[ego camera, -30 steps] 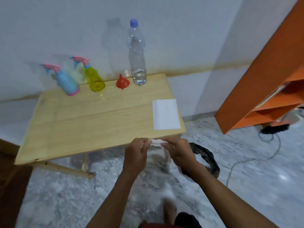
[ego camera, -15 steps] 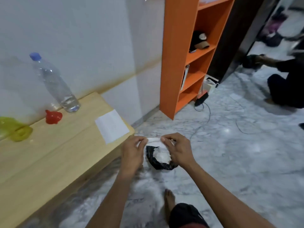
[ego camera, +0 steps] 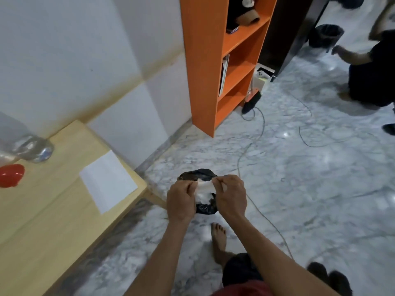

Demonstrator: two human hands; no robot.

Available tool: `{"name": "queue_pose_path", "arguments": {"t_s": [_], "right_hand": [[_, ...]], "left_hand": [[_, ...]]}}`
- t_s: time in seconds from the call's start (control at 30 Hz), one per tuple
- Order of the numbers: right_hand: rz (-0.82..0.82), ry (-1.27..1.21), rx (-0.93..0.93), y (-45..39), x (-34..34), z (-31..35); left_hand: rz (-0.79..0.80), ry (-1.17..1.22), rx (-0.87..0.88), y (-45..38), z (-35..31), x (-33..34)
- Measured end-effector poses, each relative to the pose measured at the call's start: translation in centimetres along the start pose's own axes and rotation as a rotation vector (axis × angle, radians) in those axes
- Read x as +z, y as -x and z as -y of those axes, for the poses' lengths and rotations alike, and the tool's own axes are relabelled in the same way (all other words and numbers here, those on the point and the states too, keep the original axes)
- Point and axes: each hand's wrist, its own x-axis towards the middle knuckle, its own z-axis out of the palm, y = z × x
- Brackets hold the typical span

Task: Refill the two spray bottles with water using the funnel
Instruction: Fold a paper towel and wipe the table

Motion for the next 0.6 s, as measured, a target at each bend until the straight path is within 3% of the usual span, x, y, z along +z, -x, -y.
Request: {"name": "queue_pose_path", "arguments": {"t_s": [0.6], "right_hand": [[0.169, 0.112, 0.147, -11.8, 10.4, -7.5]], "left_hand": [[0.095, -0.104, -0.252, -9.1, 5.7, 11.8]]}}
